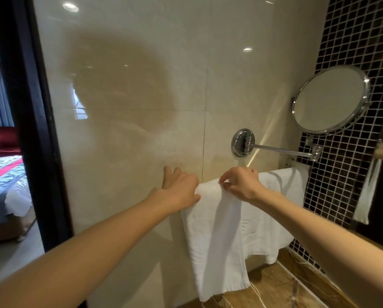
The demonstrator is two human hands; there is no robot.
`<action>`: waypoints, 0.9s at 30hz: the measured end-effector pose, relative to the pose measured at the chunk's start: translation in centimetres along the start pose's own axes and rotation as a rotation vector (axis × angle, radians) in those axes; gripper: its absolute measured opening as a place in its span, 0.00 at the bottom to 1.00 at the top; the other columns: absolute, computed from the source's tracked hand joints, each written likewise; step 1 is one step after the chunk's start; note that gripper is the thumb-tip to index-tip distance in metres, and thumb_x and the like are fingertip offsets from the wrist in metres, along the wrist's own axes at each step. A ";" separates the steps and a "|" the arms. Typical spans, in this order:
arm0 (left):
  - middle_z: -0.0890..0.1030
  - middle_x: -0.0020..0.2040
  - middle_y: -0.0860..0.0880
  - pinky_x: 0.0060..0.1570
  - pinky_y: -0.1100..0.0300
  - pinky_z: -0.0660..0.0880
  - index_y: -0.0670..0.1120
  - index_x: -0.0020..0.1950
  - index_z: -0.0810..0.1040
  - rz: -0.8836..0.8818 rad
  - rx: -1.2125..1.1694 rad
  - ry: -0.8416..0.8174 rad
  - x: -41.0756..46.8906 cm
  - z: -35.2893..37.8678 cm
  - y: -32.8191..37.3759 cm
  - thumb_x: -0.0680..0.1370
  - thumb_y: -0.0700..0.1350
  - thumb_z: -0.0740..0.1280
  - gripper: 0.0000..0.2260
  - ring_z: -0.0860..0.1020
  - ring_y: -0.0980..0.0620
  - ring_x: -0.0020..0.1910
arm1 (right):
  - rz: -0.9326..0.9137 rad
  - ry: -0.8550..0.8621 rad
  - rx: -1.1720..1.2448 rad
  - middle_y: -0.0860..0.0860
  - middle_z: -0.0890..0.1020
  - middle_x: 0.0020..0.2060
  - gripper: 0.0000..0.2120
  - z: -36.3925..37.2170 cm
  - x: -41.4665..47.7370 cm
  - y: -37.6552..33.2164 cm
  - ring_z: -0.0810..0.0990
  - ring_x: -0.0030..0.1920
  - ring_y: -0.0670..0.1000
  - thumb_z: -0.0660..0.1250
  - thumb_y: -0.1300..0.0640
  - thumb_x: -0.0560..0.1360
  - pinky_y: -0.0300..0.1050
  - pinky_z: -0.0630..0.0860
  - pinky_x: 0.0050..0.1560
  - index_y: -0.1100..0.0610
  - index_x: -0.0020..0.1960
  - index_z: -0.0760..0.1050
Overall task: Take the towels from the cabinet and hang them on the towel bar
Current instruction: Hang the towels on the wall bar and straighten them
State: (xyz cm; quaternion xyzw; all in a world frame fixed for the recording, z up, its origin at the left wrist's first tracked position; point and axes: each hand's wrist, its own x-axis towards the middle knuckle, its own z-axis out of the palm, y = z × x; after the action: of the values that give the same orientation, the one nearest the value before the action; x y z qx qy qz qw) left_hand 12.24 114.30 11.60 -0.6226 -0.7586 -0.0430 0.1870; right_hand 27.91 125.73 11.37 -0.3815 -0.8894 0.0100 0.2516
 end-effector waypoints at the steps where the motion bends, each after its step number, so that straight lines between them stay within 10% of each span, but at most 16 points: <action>1: 0.79 0.48 0.47 0.55 0.47 0.60 0.49 0.41 0.71 0.006 0.015 -0.007 -0.1 -0.1 0.1 0.75 0.54 0.63 0.09 0.70 0.44 0.54 | -0.024 0.013 -0.032 0.48 0.81 0.57 0.11 0.1 0.0 0.0 0.75 0.59 0.56 0.65 0.55 0.74 0.51 0.62 0.59 0.47 0.54 0.81; 9: 0.77 0.56 0.44 0.55 0.48 0.63 0.48 0.57 0.73 0.081 0.014 -0.012 0.0 -0.5 2.1 0.78 0.54 0.62 0.13 0.73 0.42 0.56 | -0.211 -0.212 -0.124 0.49 0.75 0.66 0.30 0.2 -0.1 -0.2 0.71 0.67 0.54 0.66 0.57 0.68 0.52 0.63 0.65 0.50 0.70 0.69; 14: 0.80 0.51 0.46 0.57 0.49 0.63 0.49 0.47 0.73 0.089 -0.008 -0.029 0.7 -0.1 0.9 0.80 0.50 0.61 0.06 0.76 0.43 0.54 | -0.244 -0.201 -0.112 0.50 0.76 0.63 0.26 1.3 0.2 0.2 0.73 0.63 0.54 0.69 0.50 0.73 0.49 0.66 0.62 0.50 0.69 0.69; 27: 0.78 0.54 0.48 0.55 0.46 0.62 0.49 0.57 0.74 0.113 -0.103 -0.096 2.1 0.9 0.2 0.77 0.58 0.61 0.15 0.75 0.44 0.56 | -0.224 -0.253 -0.102 0.52 0.77 0.63 0.18 1.5 1.4 -0.5 0.72 0.65 0.56 0.52 0.55 0.81 0.53 0.61 0.67 0.51 0.68 0.70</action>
State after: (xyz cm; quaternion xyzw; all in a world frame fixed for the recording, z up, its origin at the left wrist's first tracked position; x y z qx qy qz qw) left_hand 11.87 116.60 11.47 -0.6747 -0.7271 -0.0414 0.1201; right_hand 26.03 126.59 10.83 -0.2880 -0.9502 -0.0152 0.1177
